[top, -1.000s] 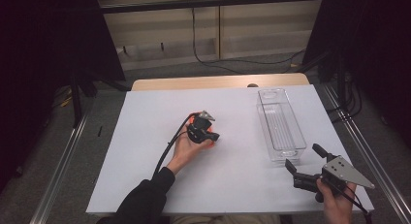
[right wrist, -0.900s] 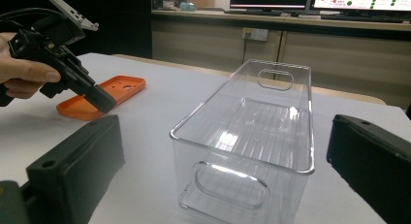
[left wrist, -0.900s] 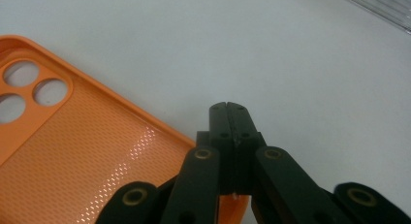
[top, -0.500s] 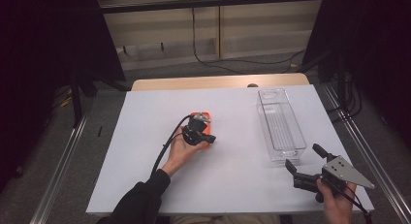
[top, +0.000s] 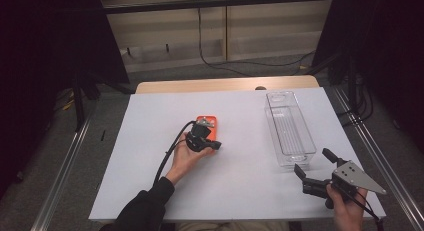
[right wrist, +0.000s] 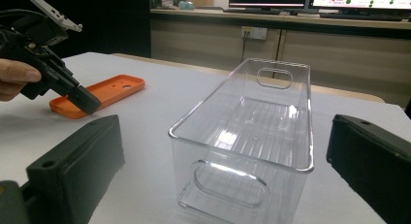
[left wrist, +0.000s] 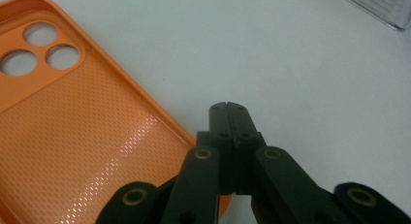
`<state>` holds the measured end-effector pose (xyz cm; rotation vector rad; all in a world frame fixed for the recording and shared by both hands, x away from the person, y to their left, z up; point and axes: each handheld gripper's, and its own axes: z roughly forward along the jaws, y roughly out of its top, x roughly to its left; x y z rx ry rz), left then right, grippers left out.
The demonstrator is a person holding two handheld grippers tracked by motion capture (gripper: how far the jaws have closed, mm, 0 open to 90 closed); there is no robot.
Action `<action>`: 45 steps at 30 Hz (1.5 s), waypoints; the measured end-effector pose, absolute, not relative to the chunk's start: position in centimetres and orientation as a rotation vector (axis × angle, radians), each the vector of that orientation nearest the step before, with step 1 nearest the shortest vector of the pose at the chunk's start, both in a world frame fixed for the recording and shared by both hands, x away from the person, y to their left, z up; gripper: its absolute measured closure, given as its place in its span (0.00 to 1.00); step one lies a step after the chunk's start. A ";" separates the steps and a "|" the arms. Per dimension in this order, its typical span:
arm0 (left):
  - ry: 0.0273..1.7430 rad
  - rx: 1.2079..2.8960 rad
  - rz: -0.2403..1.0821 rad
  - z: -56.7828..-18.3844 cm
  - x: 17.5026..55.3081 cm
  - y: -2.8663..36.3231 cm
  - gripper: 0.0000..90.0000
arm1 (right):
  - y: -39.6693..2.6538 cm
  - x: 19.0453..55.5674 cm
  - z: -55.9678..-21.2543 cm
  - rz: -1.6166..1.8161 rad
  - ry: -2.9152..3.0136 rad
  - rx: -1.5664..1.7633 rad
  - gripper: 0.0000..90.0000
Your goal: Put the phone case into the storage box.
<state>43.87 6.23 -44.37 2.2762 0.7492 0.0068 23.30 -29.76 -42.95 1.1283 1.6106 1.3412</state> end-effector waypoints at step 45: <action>0.768 2.314 -0.004 -44.4 43.1 9.9 1.00 | -29.7 23.2 -43.0 1.344 1.622 1.130 0.00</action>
